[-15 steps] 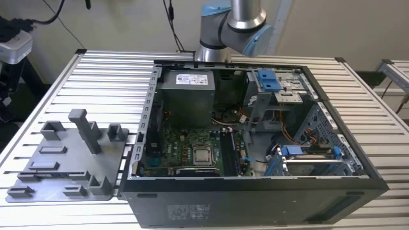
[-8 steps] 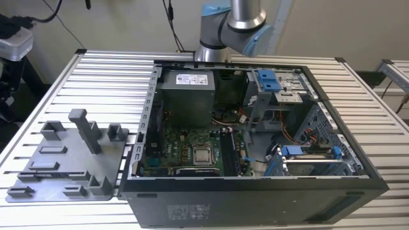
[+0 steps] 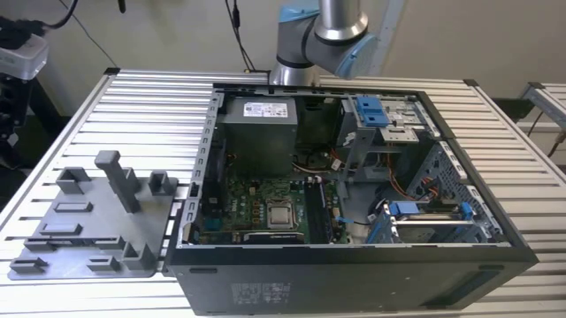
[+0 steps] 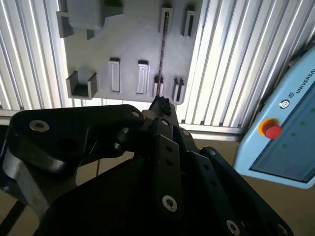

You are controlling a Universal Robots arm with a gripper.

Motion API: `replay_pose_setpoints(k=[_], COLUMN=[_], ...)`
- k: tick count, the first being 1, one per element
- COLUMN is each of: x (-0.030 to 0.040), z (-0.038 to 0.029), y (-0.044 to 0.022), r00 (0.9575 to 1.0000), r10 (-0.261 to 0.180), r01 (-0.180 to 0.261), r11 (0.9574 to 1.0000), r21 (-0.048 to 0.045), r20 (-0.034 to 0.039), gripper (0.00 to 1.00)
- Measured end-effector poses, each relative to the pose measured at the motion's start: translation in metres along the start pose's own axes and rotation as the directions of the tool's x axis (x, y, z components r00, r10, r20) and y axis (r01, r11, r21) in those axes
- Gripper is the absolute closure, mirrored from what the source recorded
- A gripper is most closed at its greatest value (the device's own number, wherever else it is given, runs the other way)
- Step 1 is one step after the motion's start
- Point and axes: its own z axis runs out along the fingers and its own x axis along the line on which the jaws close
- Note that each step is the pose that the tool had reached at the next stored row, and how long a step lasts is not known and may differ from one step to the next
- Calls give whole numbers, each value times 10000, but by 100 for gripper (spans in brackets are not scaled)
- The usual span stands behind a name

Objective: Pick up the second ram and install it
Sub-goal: 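Pick up the second ram and move it above second insertion slot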

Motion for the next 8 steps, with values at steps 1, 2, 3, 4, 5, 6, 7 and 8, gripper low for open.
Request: replay_pose_setpoints(k=[1,2,3,4,5,6,7,8], x=[0,0,0,0,0,0,0,0], z=[0,0,0,0,1,1,1,1], y=[0,0,0,0,0,0,0,0], r00=[9998,9994,9985,9973,9959,9941,9919,9894], r10=[-186,-360,-551,-730,-909,-1089,-1272,-1451], r01=[186,360,551,730,909,1089,1272,1451], r11=[9998,9994,9985,9973,9959,9941,9919,9894], r21=[0,0,1,1,1,1,1,0], r20=[-3,-6,-10,-13,-16,-18,-22,-26], gripper=[89,89,89,89,89,89,89,89])
